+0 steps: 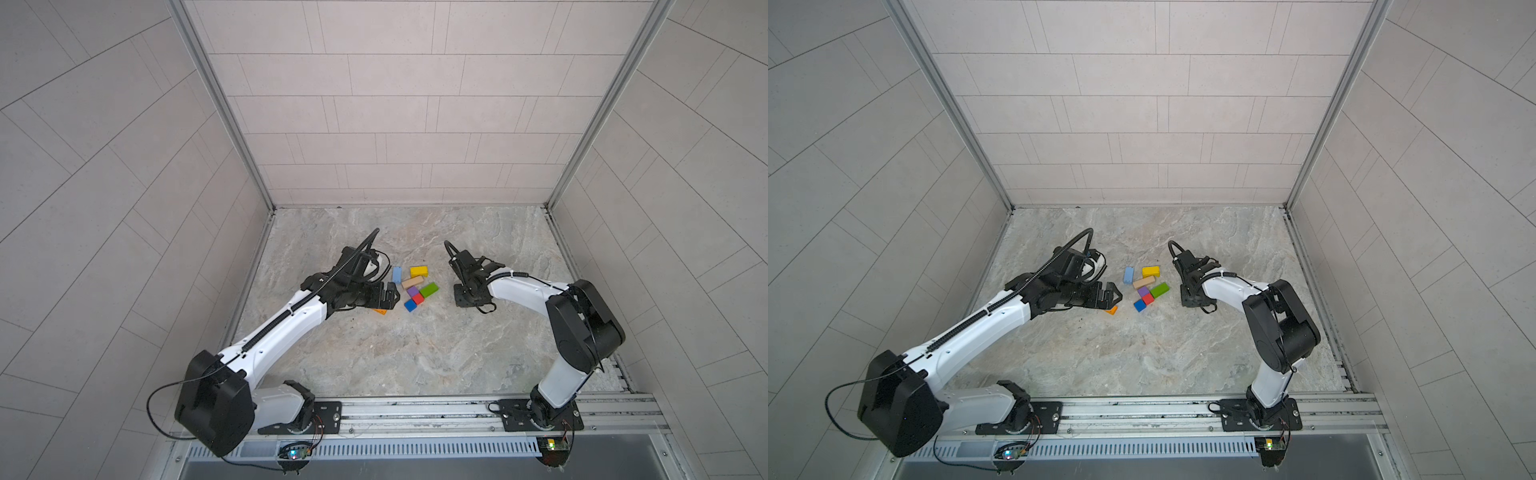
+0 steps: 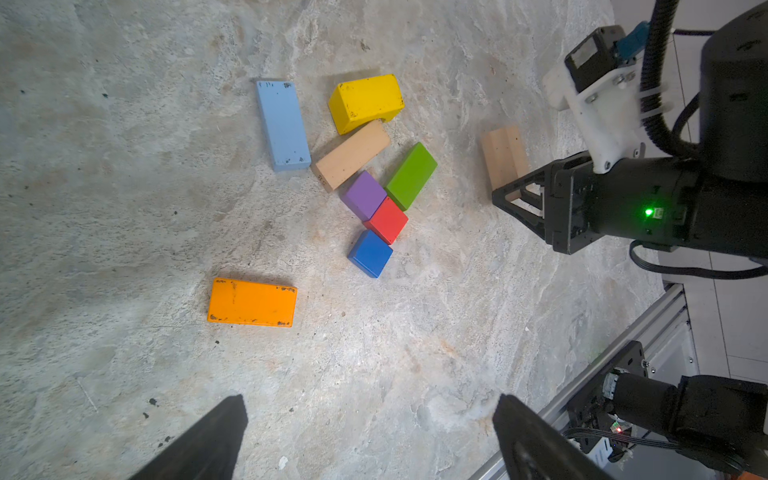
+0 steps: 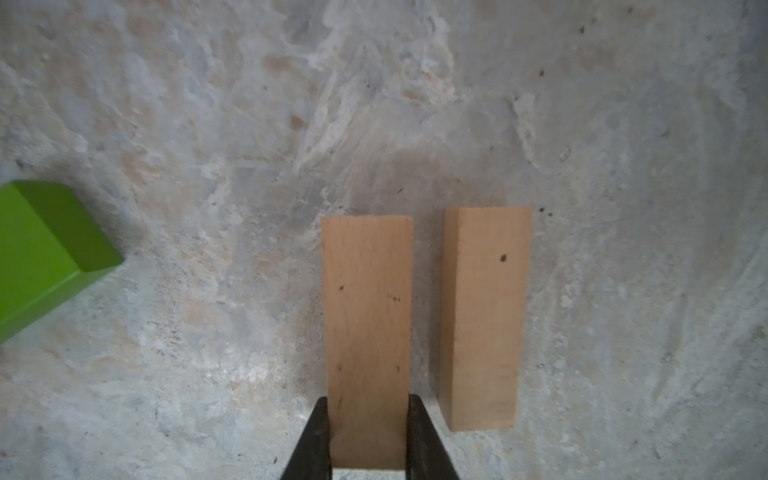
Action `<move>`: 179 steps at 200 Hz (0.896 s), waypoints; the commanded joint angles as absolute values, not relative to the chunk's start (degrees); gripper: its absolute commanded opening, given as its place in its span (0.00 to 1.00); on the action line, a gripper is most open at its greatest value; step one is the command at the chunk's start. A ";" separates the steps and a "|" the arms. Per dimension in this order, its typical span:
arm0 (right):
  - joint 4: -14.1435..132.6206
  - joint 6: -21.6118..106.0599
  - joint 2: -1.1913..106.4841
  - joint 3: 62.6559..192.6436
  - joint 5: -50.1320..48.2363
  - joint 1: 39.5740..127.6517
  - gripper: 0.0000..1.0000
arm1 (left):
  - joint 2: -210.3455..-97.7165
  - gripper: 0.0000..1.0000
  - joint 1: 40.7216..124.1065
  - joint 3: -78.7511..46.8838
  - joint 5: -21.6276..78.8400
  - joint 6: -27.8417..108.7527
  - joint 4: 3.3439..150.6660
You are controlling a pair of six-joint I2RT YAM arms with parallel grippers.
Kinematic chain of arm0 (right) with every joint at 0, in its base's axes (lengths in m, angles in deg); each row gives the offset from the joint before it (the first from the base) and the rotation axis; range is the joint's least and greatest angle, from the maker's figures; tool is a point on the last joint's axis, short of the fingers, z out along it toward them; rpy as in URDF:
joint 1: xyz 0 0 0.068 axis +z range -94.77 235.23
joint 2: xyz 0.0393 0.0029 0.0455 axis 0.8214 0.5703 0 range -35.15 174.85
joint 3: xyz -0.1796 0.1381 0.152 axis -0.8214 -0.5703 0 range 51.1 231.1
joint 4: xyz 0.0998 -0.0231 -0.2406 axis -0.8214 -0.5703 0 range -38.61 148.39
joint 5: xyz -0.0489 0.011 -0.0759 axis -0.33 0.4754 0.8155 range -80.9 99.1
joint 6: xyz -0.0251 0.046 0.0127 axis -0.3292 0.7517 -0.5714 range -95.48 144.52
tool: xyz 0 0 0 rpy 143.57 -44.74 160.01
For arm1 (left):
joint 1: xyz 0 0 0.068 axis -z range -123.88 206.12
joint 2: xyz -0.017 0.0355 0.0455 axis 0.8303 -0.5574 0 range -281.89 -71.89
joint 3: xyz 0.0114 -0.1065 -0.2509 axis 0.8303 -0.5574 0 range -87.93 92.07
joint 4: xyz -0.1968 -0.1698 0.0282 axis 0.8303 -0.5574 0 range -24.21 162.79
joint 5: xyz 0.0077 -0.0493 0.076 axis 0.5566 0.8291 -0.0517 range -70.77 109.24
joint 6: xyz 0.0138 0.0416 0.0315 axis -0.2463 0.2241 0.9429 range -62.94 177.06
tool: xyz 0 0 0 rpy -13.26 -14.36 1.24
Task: Build the wood block tower
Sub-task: 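Lift the wood block with the right gripper and set it beside the other wood block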
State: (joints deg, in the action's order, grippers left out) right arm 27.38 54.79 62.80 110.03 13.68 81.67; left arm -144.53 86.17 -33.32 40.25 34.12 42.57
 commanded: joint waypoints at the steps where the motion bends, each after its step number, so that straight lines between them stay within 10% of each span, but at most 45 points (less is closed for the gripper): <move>1: 27.35 55.55 63.35 109.42 14.84 81.42 0.19 | -144.91 1.00 86.46 -33.96 40.68 34.22 43.25; 179: 27.81 54.76 60.78 108.91 14.47 81.36 0.40 | -146.19 1.00 86.59 -34.21 41.46 33.16 43.96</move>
State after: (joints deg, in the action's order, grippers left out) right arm 28.67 54.57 63.08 108.26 14.38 81.51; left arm -145.58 86.17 -33.65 40.88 33.69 43.07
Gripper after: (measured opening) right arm 0.383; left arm 0.998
